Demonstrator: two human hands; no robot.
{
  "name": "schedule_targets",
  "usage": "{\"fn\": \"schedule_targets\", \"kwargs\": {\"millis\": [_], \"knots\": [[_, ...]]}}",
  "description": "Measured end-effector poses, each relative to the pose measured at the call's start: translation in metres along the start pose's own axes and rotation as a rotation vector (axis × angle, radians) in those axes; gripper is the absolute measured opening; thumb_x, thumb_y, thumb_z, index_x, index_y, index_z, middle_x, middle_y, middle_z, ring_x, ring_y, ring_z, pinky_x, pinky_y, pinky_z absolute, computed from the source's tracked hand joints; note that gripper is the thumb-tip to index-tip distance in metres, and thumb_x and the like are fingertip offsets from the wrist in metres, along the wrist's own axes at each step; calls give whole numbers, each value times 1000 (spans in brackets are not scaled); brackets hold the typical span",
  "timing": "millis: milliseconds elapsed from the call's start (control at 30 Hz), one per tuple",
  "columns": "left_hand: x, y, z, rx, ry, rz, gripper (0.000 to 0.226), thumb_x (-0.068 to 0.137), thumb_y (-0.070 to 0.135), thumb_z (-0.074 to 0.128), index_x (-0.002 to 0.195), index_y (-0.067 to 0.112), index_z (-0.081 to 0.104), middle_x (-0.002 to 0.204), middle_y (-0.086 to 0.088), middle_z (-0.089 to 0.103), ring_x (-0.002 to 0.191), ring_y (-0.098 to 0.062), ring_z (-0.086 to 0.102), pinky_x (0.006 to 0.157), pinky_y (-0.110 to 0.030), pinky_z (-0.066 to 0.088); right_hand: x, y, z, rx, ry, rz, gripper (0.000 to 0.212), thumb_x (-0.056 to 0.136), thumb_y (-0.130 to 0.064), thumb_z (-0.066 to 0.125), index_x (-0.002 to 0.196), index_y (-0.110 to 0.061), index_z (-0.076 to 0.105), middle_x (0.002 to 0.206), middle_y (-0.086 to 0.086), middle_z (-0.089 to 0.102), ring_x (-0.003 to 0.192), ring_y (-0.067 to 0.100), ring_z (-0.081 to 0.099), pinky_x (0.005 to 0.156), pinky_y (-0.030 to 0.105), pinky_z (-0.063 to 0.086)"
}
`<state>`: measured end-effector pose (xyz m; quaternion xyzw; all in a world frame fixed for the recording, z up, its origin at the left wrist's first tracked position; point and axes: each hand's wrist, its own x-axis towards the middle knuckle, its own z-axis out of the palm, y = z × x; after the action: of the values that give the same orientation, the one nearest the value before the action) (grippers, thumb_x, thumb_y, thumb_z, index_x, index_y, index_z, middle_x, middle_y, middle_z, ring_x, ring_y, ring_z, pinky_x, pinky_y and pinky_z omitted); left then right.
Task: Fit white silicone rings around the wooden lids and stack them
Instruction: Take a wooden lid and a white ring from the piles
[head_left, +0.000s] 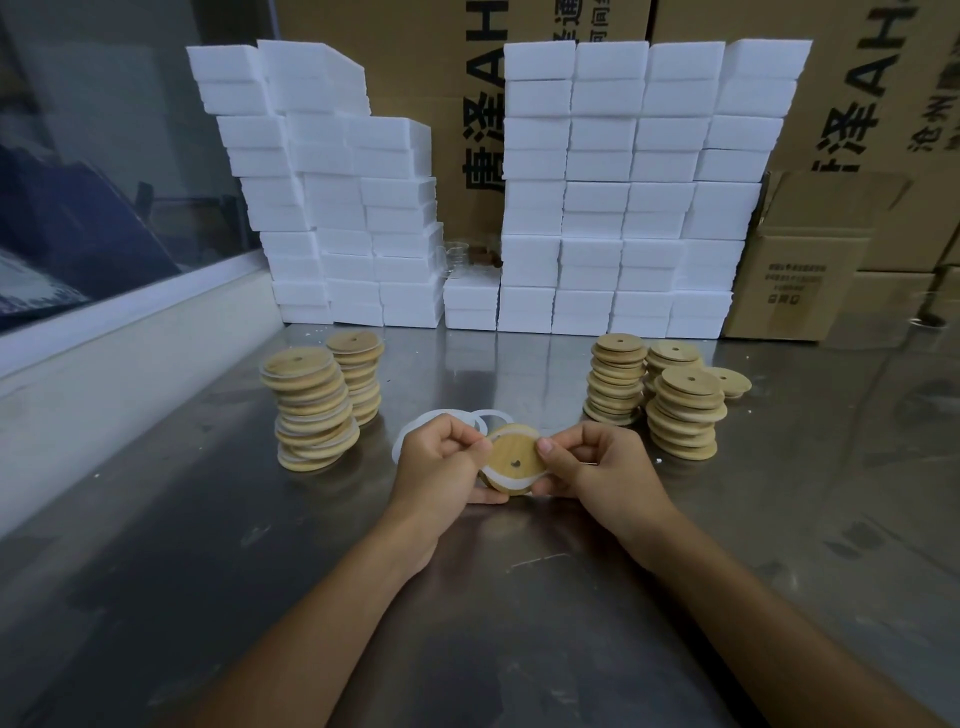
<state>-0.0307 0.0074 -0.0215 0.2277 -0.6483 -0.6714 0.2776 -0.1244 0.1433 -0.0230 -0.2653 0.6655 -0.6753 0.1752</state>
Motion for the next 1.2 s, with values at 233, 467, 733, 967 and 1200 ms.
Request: {"fn": "schedule_targets", "kwargs": {"millis": [233, 467, 733, 967, 1200], "knots": [[3, -5, -3, 94, -27, 69, 19, 93, 0, 58, 76, 9, 53, 85, -18, 71, 79, -30, 72, 57, -37, 60, -1, 2, 3, -55, 47, -60, 8, 91, -5, 66, 87, 1, 63, 75, 20, 72, 55, 19, 68, 60, 33, 59], [2, -11, -3, 471, -3, 455, 26, 84, 9, 69, 76, 30, 55, 78, 14, 64, 77, -8, 65, 66, -23, 56, -6, 3, 4, -560, 139, -484, 8, 89, -13, 69, 83, -17, 66, 75, -10, 68, 69, 9, 64, 62, 32, 54], [4, -10, -4, 455, -18, 463, 29, 82, 9, 74, 71, 31, 59, 81, 11, 67, 82, -9, 68, 72, -25, 56, -4, 7, 8, -534, 121, -438, 9, 91, -22, 69, 85, -18, 63, 79, -12, 65, 81, 7, 63, 67, 31, 54], [6, -8, -7, 425, -27, 404, 31, 79, 2, 74, 70, 28, 60, 78, 9, 69, 79, -11, 69, 74, -35, 59, 5, 9, 1, -422, 106, -256, 11, 87, -18, 73, 80, -16, 65, 75, -3, 71, 70, 11, 68, 68, 36, 59], [6, -8, -7, 273, -22, 280, 29, 82, -2, 71, 69, 22, 61, 80, -3, 72, 76, -20, 72, 74, -48, 60, 6, 7, -2, -373, 108, -255, 13, 85, -14, 75, 76, -17, 67, 68, -4, 69, 65, 9, 66, 65, 34, 56]]}}
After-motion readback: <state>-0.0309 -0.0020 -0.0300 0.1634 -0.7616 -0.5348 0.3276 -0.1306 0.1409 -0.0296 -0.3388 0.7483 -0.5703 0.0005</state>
